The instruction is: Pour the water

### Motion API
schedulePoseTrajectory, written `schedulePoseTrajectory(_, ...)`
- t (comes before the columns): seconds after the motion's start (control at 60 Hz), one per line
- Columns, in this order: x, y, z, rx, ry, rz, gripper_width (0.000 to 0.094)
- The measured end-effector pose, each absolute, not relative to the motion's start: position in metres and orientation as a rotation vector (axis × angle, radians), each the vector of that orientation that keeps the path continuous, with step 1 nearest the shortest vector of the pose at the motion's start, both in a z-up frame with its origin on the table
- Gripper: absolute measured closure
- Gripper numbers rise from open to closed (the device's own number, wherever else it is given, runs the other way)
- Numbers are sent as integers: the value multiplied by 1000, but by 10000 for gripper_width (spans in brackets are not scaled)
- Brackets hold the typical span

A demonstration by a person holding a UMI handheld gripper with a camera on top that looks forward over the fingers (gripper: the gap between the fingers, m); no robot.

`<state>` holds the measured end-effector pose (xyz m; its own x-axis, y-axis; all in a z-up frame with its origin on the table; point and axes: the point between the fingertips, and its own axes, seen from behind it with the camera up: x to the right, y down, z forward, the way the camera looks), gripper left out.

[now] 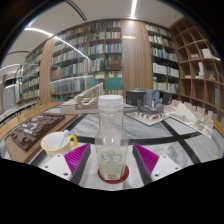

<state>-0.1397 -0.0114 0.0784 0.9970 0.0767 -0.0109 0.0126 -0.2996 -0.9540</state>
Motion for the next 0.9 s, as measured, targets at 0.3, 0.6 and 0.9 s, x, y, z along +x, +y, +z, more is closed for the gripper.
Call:
schedulePoseTrajectory(0.3, -124, -121, 132, -1902, -38, -12, 83)
schedulePoseTrajectory(0.6, -115, -246, 174, -1885, -12, -59, 79)
schedulePoseTrajectory(0.9, -109, -302, 192, -1847, -3, -41, 79)
